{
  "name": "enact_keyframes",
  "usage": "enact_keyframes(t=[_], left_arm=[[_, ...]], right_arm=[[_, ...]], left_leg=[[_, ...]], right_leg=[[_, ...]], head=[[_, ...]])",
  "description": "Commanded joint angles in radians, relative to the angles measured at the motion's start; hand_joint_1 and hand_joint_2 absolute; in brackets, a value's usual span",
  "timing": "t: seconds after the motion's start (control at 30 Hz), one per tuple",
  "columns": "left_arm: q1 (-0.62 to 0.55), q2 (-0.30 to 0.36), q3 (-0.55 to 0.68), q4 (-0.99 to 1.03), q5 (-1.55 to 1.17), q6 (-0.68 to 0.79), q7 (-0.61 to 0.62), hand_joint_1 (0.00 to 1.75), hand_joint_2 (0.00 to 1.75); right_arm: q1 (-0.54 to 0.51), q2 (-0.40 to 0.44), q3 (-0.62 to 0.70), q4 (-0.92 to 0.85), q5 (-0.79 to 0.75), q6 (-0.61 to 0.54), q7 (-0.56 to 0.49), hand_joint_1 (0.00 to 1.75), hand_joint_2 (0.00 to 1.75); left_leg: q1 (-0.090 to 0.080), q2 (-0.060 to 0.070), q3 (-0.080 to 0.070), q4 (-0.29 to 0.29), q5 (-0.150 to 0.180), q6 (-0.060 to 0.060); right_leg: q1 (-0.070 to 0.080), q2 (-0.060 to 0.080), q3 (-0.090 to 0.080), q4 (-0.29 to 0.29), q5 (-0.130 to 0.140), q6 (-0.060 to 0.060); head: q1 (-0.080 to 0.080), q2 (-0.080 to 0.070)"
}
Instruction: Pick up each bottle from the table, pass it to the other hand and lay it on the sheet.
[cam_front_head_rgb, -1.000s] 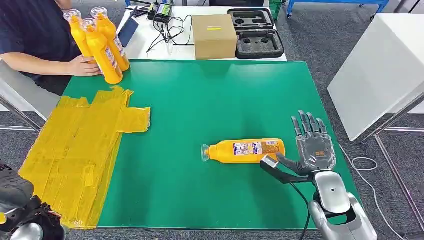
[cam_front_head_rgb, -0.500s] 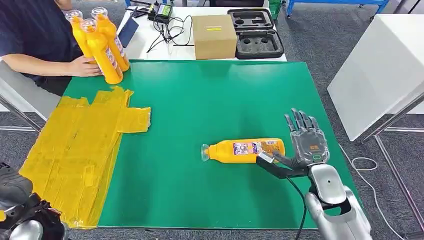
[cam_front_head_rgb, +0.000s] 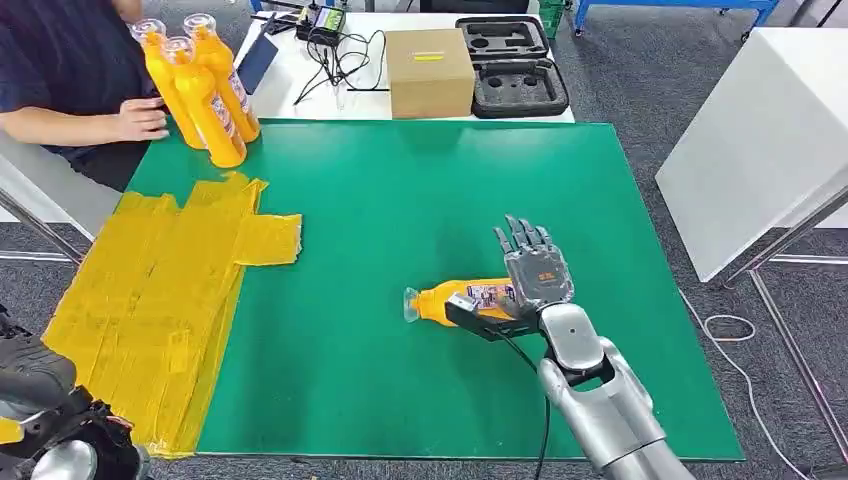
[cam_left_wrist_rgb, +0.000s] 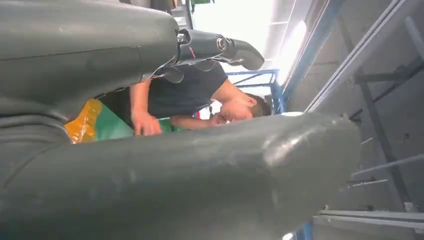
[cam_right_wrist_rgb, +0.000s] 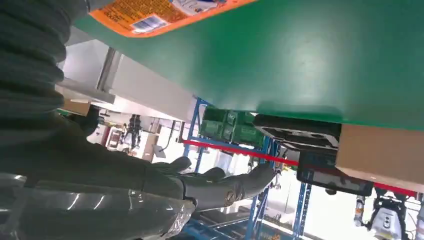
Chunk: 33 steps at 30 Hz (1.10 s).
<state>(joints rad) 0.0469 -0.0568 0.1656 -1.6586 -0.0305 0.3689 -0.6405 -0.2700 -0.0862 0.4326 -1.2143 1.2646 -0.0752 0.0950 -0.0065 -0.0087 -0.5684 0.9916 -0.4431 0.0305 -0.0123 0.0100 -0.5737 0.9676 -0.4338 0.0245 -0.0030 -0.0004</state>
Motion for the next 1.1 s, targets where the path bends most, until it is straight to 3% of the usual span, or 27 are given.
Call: enact_keyframes(t=[0.03, 0.2, 0.33, 0.37, 0.53, 0.8, 0.83, 1.1], left_arm=[[-0.03, -0.006, -0.018, 0.044, 0.0, 0.004, 0.007, 0.0, 0.0], [-0.04, -0.004, -0.03, 0.04, -0.005, 0.011, 0.012, 0.0, 0.0], [-0.029, 0.006, -0.015, 0.006, 0.003, 0.0, 0.035, 0.0, 0.0], [-0.021, 0.004, -0.006, -0.004, 0.0, -0.004, 0.038, 0.0, 0.0], [0.005, -0.009, 0.018, -0.019, -0.008, -0.022, 0.026, 0.0, 0.0], [-0.033, -0.015, 0.017, 0.023, -0.019, -0.021, 0.02, 0.0, 0.0], [-0.054, -0.007, 0.02, 0.041, -0.018, -0.019, 0.021, 0.0, 0.0], [-0.112, 0.012, 0.015, 0.109, 0.003, -0.027, 0.016, 0.0, 0.0]], right_arm=[[-0.058, 0.009, 0.049, 0.085, -0.007, 0.01, 0.001, 0.0, 1.75], [-0.017, 0.006, 0.06, 0.049, -0.026, 0.02, -0.001, 0.0, 1.75], [0.05, -0.044, 0.032, -0.133, -0.053, 0.047, 0.02, 0.0, 1.75], [0.074, -0.047, -0.002, -0.205, -0.063, 0.03, 0.026, 0.0, 0.0], [0.158, -0.07, -0.101, -0.471, -0.114, -0.023, -0.035, 0.0, 0.0], [0.168, -0.056, -0.097, -0.462, -0.096, -0.021, -0.07, 0.0, 0.0], [0.156, -0.058, -0.087, -0.443, -0.095, -0.004, -0.068, 0.0, 1.75], [0.132, -0.052, -0.026, -0.239, -0.082, 0.069, -0.058, 0.0, 1.75]], left_leg=[[0.001, 0.001, 0.004, 0.0, -0.001, -0.002], [0.0, -0.001, 0.003, 0.0, 0.0, -0.002], [0.0, -0.001, 0.004, 0.0, -0.001, -0.002], [0.0, -0.002, 0.003, 0.0, -0.001, -0.002], [-0.001, -0.002, -0.001, 0.001, -0.001, -0.001], [0.0, -0.001, 0.001, 0.0, -0.001, -0.002], [0.0, -0.002, 0.002, 0.0, -0.001, -0.002], [0.001, 0.0, 0.006, -0.002, 0.0, -0.002]], right_leg=[[0.001, -0.001, 0.005, -0.001, -0.001, -0.001], [0.0, -0.002, 0.003, -0.001, -0.001, -0.001], [0.001, -0.003, 0.004, -0.001, -0.002, -0.001], [0.0, -0.004, 0.003, 0.0, -0.002, -0.001], [-0.001, -0.003, 0.0, 0.001, -0.001, 0.0], [0.0, -0.003, 0.002, -0.001, -0.001, -0.001], [0.0, -0.003, 0.003, -0.001, -0.001, -0.001], [0.001, -0.001, 0.006, -0.003, 0.0, -0.001]], head=[[0.0, 0.0], [0.0, 0.0], [0.0, 0.0], [0.0, 0.0], [0.0, 0.0], [0.0, 0.0], [0.0, 0.0], [0.0, 0.0]])
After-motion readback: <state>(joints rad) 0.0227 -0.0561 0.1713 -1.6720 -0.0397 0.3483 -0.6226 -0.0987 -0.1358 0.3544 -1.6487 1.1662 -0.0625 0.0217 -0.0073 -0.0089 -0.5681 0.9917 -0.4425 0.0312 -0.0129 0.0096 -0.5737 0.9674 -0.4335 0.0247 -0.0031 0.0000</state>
